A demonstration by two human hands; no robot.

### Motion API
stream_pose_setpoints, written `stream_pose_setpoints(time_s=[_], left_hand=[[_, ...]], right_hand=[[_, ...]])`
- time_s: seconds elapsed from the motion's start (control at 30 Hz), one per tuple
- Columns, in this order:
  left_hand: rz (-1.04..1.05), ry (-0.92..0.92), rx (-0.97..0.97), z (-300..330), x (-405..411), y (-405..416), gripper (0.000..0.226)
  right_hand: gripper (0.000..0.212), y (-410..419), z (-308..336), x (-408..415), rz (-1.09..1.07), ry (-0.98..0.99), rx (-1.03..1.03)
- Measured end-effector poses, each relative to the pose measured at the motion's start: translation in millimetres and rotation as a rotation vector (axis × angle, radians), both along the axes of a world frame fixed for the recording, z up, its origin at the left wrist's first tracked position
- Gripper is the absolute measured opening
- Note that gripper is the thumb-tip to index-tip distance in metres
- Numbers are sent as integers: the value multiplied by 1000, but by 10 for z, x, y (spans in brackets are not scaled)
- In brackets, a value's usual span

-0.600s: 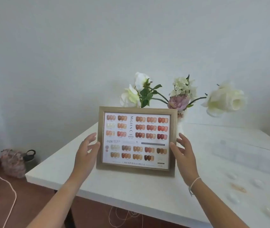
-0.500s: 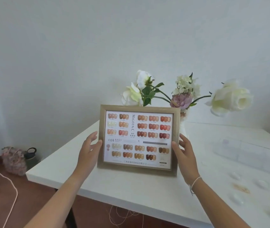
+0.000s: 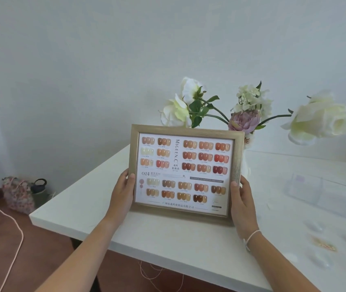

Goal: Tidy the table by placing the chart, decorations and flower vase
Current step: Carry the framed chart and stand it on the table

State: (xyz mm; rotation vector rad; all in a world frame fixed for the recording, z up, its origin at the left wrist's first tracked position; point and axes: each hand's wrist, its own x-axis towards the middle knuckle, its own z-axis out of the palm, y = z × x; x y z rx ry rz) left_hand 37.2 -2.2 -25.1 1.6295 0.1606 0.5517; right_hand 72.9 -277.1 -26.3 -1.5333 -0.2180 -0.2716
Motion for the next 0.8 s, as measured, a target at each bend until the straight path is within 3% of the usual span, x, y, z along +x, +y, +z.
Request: stream_pose_setpoints(time_s=[0.53,0.8], left_hand=[[19,-51,-69,-165,-11,83,17],[92,-97,-55,-100,-375,616,17]], right_hand=[[13,34,-50,-10,-28,-32,3],[14,588,38,-150,100,-57,-5]])
